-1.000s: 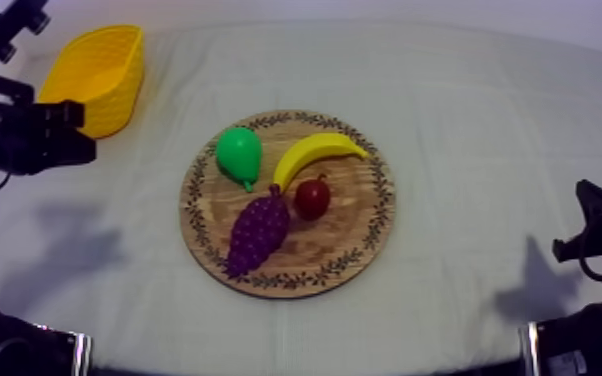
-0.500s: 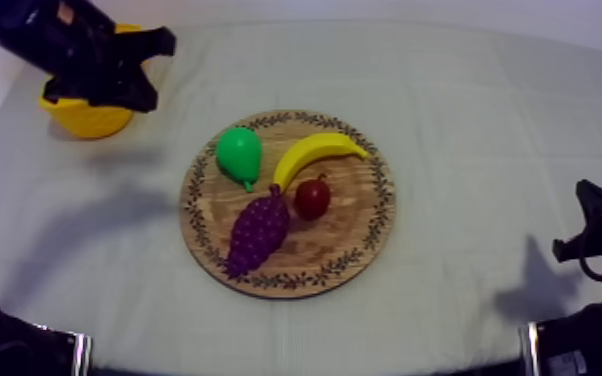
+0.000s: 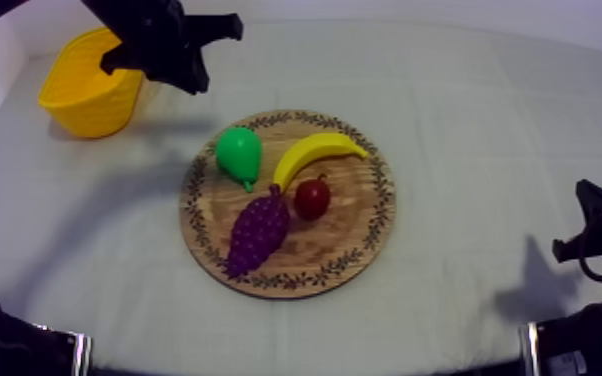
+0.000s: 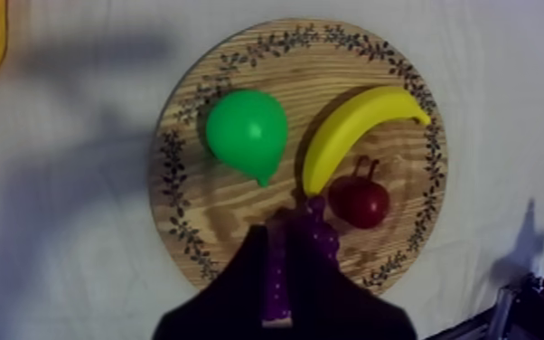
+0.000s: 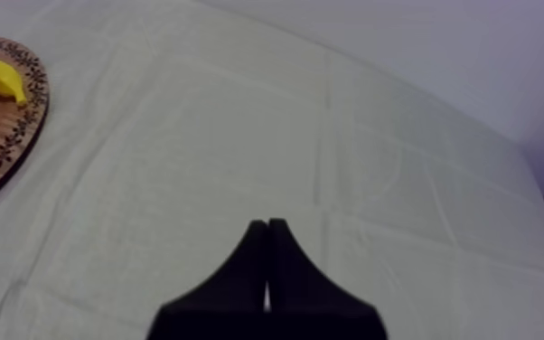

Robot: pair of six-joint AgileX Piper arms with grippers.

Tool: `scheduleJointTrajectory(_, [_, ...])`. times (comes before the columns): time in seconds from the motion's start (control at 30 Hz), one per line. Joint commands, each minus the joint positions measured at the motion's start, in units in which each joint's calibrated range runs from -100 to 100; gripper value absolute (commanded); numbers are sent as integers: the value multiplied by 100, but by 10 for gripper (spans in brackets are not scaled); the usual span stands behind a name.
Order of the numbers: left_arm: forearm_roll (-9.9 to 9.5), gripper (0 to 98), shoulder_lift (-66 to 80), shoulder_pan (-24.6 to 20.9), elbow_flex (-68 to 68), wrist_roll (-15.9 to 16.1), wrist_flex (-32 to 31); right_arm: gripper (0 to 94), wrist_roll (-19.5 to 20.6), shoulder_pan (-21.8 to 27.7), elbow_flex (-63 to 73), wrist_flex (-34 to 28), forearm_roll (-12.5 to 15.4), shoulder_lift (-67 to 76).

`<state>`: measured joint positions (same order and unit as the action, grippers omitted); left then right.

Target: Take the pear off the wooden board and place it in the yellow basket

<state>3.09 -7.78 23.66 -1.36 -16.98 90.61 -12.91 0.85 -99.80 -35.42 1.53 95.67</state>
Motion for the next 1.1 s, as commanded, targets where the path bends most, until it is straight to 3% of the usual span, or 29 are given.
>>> scheduleJointTrajectory(0.0, [-25,212,-56,-1,35,3,27,4,0,-6,2,2,0,0])
scheduleJointTrajectory(0.33, [-66,632,-283,38,186,111,96,4,-1,-14,2,2,0,0])
scheduleJointTrajectory(0.63, [-36,903,-466,28,168,41,118,4,-5,-16,2,2,0,0])
scheduleJointTrajectory(0.83, [-32,953,-669,33,179,-60,45,4,-3,-16,2,2,0,0])
scheduleJointTrajectory(1.07, [2,902,-1072,26,225,-59,-177,4,-1,-29,2,2,0,0])
